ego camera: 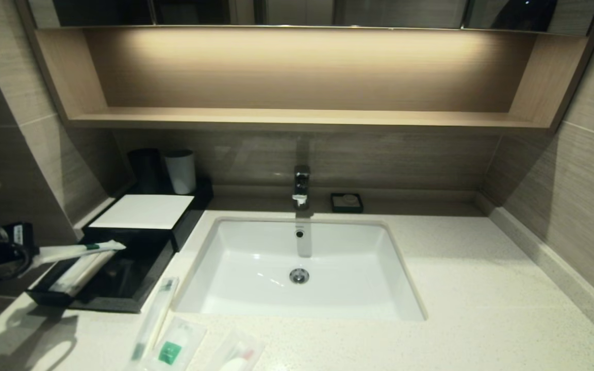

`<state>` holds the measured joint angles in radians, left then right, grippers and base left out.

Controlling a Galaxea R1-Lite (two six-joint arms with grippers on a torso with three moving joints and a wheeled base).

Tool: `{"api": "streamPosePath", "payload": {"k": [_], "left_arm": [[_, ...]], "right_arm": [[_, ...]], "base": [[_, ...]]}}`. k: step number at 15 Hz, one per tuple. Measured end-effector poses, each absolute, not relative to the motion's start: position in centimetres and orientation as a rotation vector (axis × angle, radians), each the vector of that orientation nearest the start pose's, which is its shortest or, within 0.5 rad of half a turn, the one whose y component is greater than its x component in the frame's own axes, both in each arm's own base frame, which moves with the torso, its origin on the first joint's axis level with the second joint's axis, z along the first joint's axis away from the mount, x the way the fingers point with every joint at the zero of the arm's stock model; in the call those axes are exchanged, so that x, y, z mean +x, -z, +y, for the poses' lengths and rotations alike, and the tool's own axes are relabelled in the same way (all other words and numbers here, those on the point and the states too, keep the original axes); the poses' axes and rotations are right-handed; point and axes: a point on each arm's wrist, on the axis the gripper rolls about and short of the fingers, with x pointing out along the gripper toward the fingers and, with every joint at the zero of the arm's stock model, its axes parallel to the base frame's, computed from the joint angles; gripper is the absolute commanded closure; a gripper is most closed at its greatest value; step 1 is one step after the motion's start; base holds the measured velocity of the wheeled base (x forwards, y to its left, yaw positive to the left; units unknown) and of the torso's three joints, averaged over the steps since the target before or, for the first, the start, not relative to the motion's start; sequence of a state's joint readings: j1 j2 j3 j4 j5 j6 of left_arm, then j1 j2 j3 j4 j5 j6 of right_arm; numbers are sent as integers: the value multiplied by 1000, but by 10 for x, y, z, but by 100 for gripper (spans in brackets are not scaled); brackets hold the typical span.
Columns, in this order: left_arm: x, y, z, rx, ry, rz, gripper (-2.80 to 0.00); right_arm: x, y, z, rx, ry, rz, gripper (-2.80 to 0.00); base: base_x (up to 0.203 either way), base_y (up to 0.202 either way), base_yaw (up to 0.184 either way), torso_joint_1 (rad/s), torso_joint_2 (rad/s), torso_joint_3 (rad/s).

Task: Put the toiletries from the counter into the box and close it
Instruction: Place the bathroom toiletry into the drawer

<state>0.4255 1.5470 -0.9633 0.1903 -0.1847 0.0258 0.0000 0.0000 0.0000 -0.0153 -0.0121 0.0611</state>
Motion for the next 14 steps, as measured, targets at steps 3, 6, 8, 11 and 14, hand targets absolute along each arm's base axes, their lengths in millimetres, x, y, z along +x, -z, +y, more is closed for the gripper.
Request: {"api": "streamPosePath", "payload": {"k": [3, 6, 8, 11, 14], "left_arm": [[236, -189, 102, -223, -214, 765, 0], [249, -182, 107, -261, -157, 779, 0], [259, -179, 110, -278, -124, 782, 0], [273, -175, 115, -291, -91, 784, 0], [286, -168, 117, -289, -78, 803, 0]], "right_arm": [[-23, -77, 0, 61, 12, -16, 0], [-23, -77, 0, 61, 12, -16, 0], [-23, -77, 0, 61, 11, -16, 0], [-23, -77, 0, 61, 11, -16, 0], [-23, -77, 0, 61, 11, -16, 0]], "base": [[0, 0, 0, 0, 0, 0], [0, 0, 0, 0, 0, 0], [0, 0, 0, 0, 0, 0], [0, 0, 0, 0, 0, 0], [0, 0, 0, 0, 0, 0]]}}
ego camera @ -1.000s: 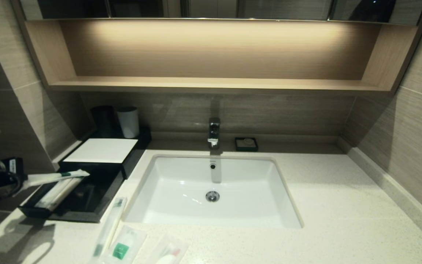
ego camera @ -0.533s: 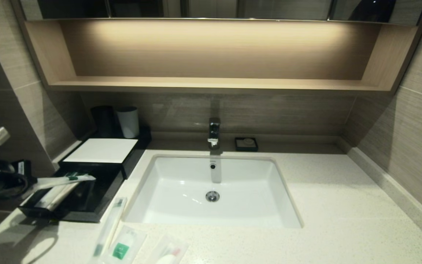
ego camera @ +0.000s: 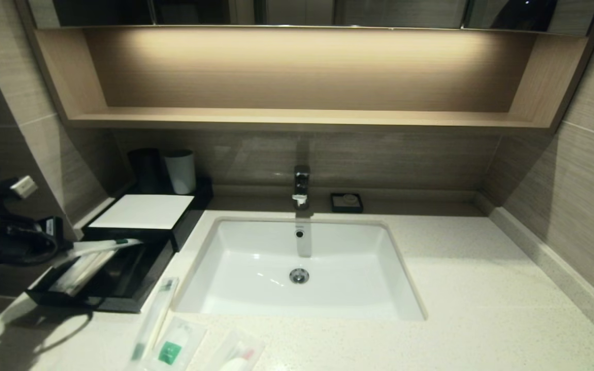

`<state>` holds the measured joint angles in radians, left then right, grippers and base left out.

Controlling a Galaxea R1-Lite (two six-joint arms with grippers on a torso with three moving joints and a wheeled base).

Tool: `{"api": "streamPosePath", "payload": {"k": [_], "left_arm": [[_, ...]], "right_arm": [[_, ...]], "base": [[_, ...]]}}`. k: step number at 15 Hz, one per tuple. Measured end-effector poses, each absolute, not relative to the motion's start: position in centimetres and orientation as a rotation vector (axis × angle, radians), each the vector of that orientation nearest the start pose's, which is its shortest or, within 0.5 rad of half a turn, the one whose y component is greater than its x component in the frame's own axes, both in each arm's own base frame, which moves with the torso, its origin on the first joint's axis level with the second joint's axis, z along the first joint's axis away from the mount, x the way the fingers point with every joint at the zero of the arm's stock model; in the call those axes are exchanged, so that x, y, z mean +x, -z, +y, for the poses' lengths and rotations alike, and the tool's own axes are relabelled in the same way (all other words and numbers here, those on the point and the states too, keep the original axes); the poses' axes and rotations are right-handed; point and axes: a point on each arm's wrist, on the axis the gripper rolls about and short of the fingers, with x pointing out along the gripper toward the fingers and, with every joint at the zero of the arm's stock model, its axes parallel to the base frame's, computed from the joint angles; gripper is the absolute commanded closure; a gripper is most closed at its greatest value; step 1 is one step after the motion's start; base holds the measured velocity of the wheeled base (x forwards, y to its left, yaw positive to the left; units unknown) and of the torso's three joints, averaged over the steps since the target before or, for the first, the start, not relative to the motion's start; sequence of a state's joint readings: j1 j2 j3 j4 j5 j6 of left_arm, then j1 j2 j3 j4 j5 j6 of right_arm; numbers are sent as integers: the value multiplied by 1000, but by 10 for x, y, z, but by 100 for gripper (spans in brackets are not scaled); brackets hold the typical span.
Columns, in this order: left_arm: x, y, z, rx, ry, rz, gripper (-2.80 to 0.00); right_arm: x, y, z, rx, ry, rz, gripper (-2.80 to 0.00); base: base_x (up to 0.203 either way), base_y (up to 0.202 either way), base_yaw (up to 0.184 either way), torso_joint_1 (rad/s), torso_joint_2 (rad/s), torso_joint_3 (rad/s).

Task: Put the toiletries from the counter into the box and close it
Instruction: Place the bathroom toiletry into the drawer

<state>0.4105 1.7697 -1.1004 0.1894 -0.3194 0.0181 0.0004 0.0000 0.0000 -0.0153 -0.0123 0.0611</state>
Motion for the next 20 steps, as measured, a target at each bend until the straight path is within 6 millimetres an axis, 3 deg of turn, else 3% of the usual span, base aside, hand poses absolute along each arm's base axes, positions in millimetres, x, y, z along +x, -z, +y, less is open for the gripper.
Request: {"api": "streamPosePath", "payload": {"k": [6, 12, 15, 16, 20], "left_arm": [[318, -145, 120, -273, -52, 868, 0], [313, -123, 154, -264, -126, 952, 0], [310, -119, 162, -256, -139, 962, 0], [310, -119, 162, -256, -139, 962, -280], [307, -117, 160, -228, -112, 989, -280]], "right_arm": [[-23, -77, 0, 62, 11, -16, 0], [-23, -77, 0, 61, 12, -16, 0], [-23, -77, 0, 61, 11, -15, 0], [-23, -77, 0, 61, 12, -15, 0], [-23, -77, 0, 61, 11, -16, 0]], "base": [[0, 0, 0, 0, 0, 0], [0, 0, 0, 0, 0, 0], [0, 0, 0, 0, 0, 0], [0, 0, 0, 0, 0, 0], [0, 0, 0, 0, 0, 0]]}}
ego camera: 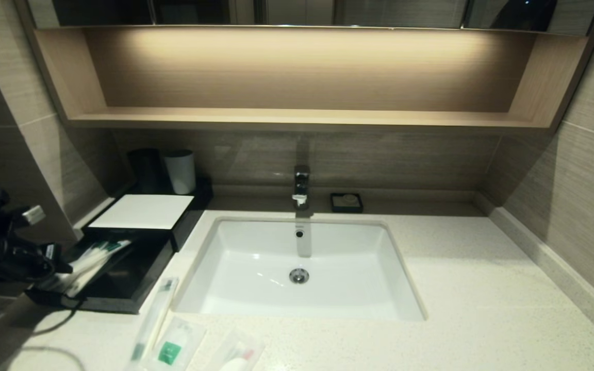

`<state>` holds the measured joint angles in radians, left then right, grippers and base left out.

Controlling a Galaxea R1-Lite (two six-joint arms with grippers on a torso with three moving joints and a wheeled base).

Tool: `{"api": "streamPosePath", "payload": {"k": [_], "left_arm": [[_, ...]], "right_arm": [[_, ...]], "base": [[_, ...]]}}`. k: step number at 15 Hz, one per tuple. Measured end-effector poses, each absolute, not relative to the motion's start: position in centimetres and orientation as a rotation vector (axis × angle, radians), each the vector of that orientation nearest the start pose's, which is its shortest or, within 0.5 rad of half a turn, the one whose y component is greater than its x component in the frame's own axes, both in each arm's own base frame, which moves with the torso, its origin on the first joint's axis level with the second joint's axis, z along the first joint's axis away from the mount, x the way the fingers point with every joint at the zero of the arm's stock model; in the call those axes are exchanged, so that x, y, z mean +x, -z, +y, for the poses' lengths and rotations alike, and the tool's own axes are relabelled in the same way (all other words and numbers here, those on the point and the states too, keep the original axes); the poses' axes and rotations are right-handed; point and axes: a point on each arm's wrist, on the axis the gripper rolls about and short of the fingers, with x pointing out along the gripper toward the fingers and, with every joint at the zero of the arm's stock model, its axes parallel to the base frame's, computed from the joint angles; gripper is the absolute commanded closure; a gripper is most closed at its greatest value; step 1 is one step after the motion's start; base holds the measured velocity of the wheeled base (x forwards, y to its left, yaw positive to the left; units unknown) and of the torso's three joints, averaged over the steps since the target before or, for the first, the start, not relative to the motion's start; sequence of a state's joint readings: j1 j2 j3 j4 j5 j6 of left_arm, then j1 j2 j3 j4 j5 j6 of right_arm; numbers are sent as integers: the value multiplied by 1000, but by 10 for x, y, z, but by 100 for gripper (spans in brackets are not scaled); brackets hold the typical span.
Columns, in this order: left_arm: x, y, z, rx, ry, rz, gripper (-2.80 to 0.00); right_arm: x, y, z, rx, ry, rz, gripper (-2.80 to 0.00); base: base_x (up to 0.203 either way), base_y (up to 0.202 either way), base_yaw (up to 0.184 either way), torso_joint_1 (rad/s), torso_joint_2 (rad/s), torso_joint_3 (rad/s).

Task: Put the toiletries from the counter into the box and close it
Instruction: Place the bathroom toiletry into the drawer, then pick up the bathroom toiletry

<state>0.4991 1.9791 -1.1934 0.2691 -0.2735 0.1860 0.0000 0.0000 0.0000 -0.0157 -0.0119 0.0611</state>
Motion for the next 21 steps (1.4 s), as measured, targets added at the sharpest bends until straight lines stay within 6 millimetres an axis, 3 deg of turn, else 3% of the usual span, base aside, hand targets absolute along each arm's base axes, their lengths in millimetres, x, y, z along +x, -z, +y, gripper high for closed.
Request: {"api": "streamPosePath", "payload": {"k": [6, 11, 12, 15, 21], "left_arm": [[305, -124, 148, -212, -77, 986, -280], [286, -166, 134, -162, -65, 867, -280], [278, -178, 129, -145, -65, 837, 0], [256, -193, 110, -120, -50, 820, 0], [207, -183, 82, -178, 18, 1085, 0]], "right_arm": [[-23, -77, 0, 61, 11, -16, 0], [-23, -77, 0, 61, 12, -16, 0], [-23, -77, 0, 61, 12, -16, 0], [-23, -77, 0, 61, 12, -16, 0], [-23, -77, 0, 61, 12, -16, 0]], "base": [[0, 0, 0, 0, 0, 0], [0, 0, 0, 0, 0, 0], [0, 0, 0, 0, 0, 0], [0, 0, 0, 0, 0, 0], [0, 0, 0, 0, 0, 0]]}}
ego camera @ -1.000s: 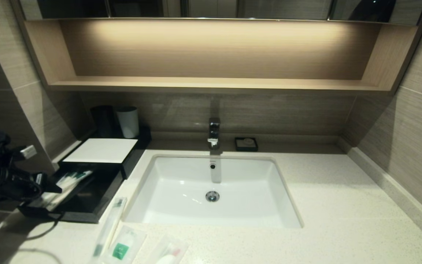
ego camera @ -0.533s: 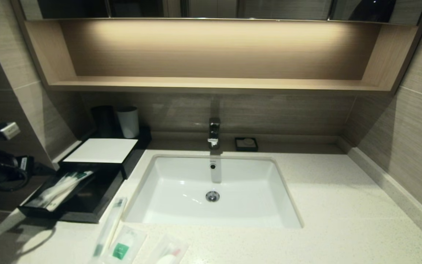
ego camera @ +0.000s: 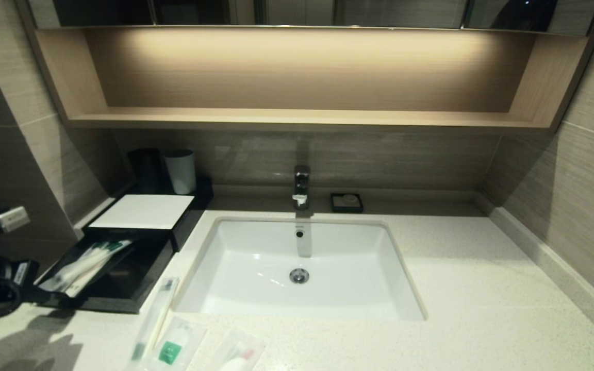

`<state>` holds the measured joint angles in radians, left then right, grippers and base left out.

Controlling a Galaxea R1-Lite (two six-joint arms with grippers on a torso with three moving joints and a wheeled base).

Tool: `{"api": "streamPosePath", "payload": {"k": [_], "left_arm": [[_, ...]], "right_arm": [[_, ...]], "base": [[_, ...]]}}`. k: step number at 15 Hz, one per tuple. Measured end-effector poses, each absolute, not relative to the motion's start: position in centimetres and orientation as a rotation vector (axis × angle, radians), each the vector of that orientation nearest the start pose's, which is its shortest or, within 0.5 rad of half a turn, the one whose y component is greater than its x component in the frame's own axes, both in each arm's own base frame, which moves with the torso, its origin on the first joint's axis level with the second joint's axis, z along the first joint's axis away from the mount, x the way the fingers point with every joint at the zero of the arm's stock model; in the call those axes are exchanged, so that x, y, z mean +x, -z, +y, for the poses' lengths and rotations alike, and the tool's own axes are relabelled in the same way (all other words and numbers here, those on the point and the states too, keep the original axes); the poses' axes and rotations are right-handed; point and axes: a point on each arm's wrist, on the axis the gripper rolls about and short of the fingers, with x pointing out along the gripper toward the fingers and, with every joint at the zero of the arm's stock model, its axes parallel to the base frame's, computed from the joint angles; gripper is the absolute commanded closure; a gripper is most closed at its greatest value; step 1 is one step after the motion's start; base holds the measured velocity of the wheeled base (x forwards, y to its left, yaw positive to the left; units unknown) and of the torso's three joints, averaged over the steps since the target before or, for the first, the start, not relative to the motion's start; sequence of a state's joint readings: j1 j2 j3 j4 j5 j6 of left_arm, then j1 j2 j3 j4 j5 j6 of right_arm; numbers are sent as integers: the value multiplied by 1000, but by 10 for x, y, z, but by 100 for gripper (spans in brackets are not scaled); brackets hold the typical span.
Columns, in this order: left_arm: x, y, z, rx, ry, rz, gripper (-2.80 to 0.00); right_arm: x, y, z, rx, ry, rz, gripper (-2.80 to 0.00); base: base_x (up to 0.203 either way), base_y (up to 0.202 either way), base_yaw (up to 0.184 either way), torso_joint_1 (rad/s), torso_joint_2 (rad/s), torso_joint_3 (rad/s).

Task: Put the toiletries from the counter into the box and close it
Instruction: Pick up the bathroom toiletry

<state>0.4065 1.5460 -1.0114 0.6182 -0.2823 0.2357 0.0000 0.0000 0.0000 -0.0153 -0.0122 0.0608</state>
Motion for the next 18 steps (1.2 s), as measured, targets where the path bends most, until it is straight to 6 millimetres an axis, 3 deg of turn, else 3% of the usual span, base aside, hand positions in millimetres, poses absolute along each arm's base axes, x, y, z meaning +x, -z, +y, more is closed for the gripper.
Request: {"api": "streamPosePath", "payload": {"k": [3, 7, 13, 16, 17, 18], "left_arm": [[191, -180, 62, -174, 78, 1258, 0], [193, -173, 30, -54, 200, 1352, 0], [233, -152, -13, -20, 195, 1274, 0], [246, -137, -45, -13, 189, 1280, 0], [248, -132, -55, -10, 176, 1293, -280], [249, -127, -62, -11, 167, 1300, -280]], "right_arm": [[-23, -77, 0, 61, 12, -16, 0], [-23, -77, 0, 61, 12, -16, 0], [-23, -77, 0, 61, 11, -16, 0], [-23, -77, 0, 61, 10, -16, 0], [-23, -77, 0, 61, 10, -16, 0], [-23, -77, 0, 61, 10, -16, 0]], "base": [[0, 0, 0, 0, 0, 0], [0, 0, 0, 0, 0, 0], [0, 0, 0, 0, 0, 0], [0, 0, 0, 0, 0, 0], [0, 0, 0, 0, 0, 0], [0, 0, 0, 0, 0, 0]]}}
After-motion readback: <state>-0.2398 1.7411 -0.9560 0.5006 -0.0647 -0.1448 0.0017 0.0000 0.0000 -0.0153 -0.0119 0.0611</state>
